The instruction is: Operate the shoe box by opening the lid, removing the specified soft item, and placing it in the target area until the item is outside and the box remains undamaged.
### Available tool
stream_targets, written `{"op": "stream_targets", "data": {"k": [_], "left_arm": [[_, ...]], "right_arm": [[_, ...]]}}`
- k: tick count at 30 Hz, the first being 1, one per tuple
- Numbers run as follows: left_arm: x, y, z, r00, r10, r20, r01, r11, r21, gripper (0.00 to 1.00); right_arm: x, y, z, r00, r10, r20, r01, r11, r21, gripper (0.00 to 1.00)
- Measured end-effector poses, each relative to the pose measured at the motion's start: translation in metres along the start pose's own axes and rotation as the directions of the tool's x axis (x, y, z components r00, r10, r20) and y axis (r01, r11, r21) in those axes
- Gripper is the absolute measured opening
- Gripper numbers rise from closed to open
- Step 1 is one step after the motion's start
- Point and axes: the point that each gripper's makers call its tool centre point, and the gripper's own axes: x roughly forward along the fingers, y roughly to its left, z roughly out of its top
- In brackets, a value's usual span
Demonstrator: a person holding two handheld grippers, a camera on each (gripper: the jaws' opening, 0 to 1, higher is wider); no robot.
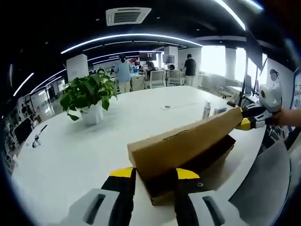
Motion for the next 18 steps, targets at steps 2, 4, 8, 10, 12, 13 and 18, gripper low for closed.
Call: {"op": "stream_targets", "data": {"k": [2,4,8,10,12,13,18], "left_arm": [[0.0,-0.001,-0.003,1.0,-0.003,-0.007,0.003,1.0,0.005,0.33],[0.0,-0.002,-0.006,1.0,-0.006,-0.013,0.006,1.0,0.006,0.33],[0.001,-0.005,-0.013,1.0,-0.015,-0.025,0.015,1.0,0.006,0.35],[0.002,-0.006,-0.016,0.999,-0.017,-0.03,0.017,1.0,0.005,0.35],[0.003,-0.007,-0.02,0.999,-0.02,-0.039,0.02,1.0,0.007,0.35],[0.004,-0.008,-0.023,0.999,-0.023,-0.046,0.023,1.0,0.007,0.35],[0.006,-0.011,-0.032,0.997,-0.033,-0.074,0.034,0.999,0.008,0.35]], "right_arm": [[0.0,0.002,-0.002,1.0,0.004,-0.003,-0.004,1.0,-0.003,0.28],[0.001,0.004,-0.005,1.0,0.009,-0.008,-0.009,1.0,-0.008,0.29],[0.001,0.008,-0.011,1.0,0.019,-0.02,-0.02,1.0,-0.023,0.3],[0.001,0.01,-0.014,0.999,0.023,-0.026,-0.024,0.999,-0.034,0.31],[0.001,0.012,-0.017,0.999,0.028,-0.033,-0.03,0.999,-0.041,0.31],[0.002,0.012,-0.018,0.999,0.03,-0.036,-0.031,0.999,-0.042,0.32],[0.002,0.015,-0.026,0.998,0.038,-0.056,-0.041,0.998,-0.051,0.34]]}}
